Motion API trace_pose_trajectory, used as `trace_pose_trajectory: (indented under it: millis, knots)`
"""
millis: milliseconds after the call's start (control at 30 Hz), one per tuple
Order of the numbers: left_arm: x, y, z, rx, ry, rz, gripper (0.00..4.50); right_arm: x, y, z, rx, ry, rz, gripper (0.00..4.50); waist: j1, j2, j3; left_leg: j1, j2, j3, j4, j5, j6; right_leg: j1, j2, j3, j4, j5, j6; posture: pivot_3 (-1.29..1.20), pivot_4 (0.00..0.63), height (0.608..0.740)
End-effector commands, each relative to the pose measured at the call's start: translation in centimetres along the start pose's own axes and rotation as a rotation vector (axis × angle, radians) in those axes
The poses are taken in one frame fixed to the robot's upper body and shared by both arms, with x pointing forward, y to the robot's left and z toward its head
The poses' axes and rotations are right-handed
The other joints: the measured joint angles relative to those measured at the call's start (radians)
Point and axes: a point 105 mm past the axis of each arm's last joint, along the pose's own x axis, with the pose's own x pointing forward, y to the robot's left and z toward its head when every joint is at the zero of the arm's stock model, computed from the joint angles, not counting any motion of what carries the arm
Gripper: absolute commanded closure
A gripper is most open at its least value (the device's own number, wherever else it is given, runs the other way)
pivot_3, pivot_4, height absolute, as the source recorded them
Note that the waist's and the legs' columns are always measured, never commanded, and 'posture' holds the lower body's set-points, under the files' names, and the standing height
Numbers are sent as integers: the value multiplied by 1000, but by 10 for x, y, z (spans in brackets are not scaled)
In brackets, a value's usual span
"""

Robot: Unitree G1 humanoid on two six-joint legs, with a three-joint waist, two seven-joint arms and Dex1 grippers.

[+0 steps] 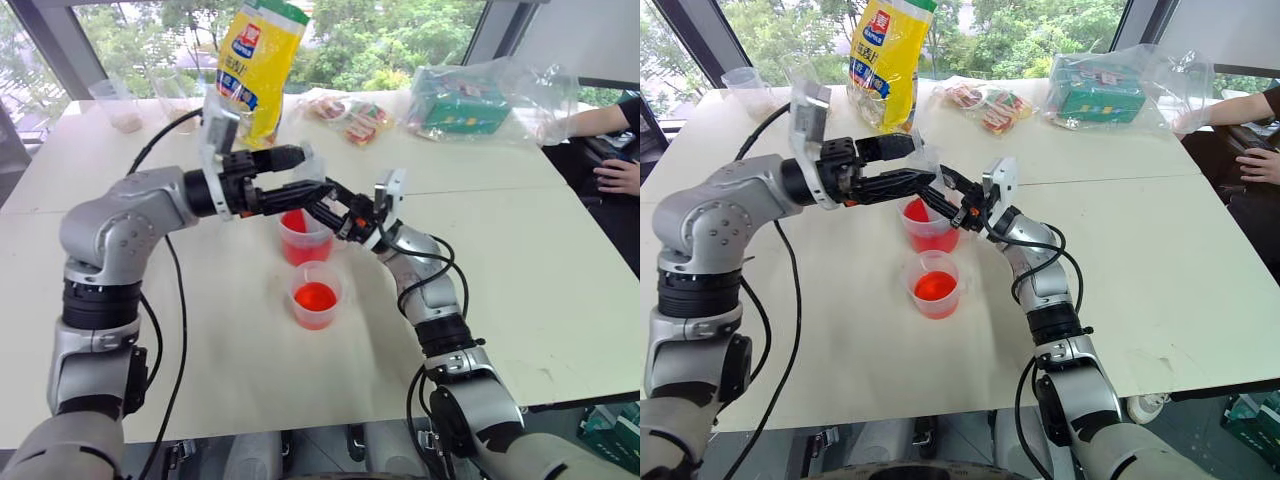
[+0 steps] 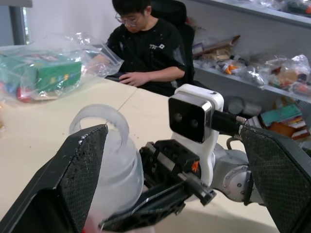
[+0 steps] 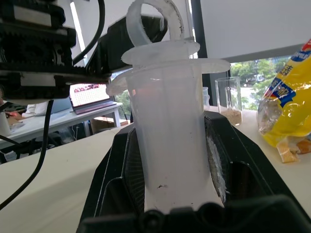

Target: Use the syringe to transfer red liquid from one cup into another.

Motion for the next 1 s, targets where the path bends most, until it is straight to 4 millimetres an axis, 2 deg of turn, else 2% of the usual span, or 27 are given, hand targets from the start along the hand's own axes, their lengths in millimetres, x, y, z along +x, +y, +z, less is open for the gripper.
trace_pose_trajectory:
  millis: [33, 133, 233, 300, 367, 467, 800, 1000]
  knots:
    - [8, -2, 9, 47, -30, -15, 262, 5, 1, 15, -44, -41, 23, 3122, -1, 0, 0, 0, 0, 0, 0, 0, 0, 0, 0, 0, 0, 0, 0, 0, 150, 740]
    - [10, 0, 9, 47, -35, -16, 1251, 5, 2, 15, -44, -40, 24, 3122, -1, 0, 0, 0, 0, 0, 0, 0, 0, 0, 0, 0, 0, 0, 0, 0, 150, 740]
    - [10, 1, 9, 49, -37, -13, 2661, 5, 3, 15, -43, -39, 28, 3122, -1, 0, 0, 0, 0, 0, 0, 0, 0, 0, 0, 0, 1, 0, 0, 0, 150, 740]
    - [10, 2, 9, 50, -38, -11, 3775, 5, 3, 15, -40, -38, 31, 3122, -1, 0, 0, 0, 0, 0, 0, 0, 0, 0, 0, 0, 1, 0, 0, 0, 150, 740]
    - [9, 3, 12, 59, -45, -7, 4439, 5, 4, 14, -27, -34, 38, 3122, -1, 0, 0, 0, 0, 0, 0, 0, 0, 0, 0, 0, 1, 0, 0, 0, 150, 740]
    - [7, 5, 18, 92, -47, 7, 4439, 5, 5, 12, -14, -27, 47, 3122, -1, 0, 0, 0, 0, 0, 0, 0, 0, 0, 0, 0, 1, 0, 0, 0, 150, 740]
    - [-6, 9, 61, 176, -134, 38, 4439, 2, 7, 2, 35, 14, 73, 3122, -2, 0, 0, 0, 0, 0, 0, 0, 0, 0, 0, 0, 1, 0, 0, 0, 150, 740]
    - [-10, 11, 76, 199, -171, 59, 4439, 0, 11, -3, 61, 27, 85, 3122, -2, 0, 0, 0, 0, 0, 0, 0, 0, 0, 0, 0, 1, 0, 0, 0, 150, 740]
